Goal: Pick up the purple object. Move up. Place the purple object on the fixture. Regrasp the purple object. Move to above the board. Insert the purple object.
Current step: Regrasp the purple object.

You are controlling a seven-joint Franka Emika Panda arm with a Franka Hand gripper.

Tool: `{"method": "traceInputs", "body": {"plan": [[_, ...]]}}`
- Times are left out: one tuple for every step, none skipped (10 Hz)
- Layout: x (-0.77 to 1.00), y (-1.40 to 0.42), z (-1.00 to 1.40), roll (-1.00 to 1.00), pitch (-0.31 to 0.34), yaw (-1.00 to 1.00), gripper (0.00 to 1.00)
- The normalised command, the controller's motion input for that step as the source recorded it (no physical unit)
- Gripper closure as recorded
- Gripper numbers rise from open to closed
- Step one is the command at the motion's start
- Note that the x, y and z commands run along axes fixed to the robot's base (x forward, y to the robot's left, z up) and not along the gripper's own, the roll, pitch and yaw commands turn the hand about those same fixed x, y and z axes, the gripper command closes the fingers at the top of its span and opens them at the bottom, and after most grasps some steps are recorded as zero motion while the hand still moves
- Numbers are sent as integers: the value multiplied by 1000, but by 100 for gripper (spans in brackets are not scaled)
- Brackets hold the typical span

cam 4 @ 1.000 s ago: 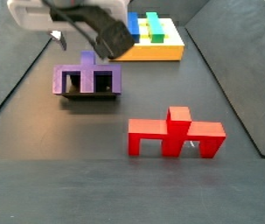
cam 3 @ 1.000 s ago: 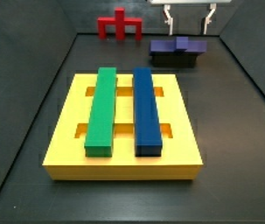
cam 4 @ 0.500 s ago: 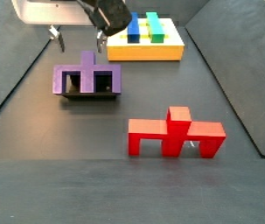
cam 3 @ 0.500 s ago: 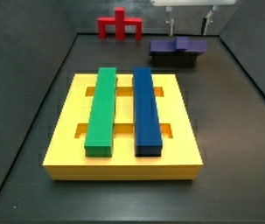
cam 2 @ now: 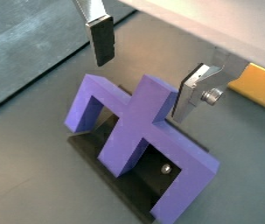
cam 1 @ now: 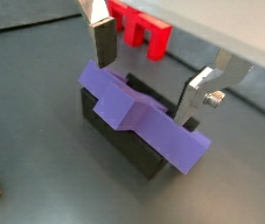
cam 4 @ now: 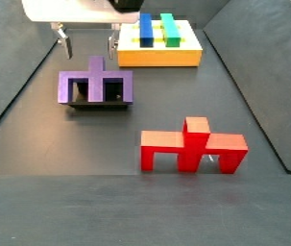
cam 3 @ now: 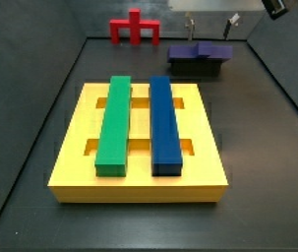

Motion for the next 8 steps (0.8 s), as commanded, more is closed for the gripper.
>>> {"method": "traceInputs", "body": {"plan": [[-66,-131,6,1000,-40,34,0],[-49,-174,11,1000,-34,31,0],[-51,-183,11,1000,-37,29,0],[-26,-214,17,1000,-51,26,0],[0,-231,20,1000,-57,29,0],[0,-174,0,1000,-37,46,0],[0,-157,0,1000,-29,57,0],[0,-157,0,1000,-26,69,0]]}}
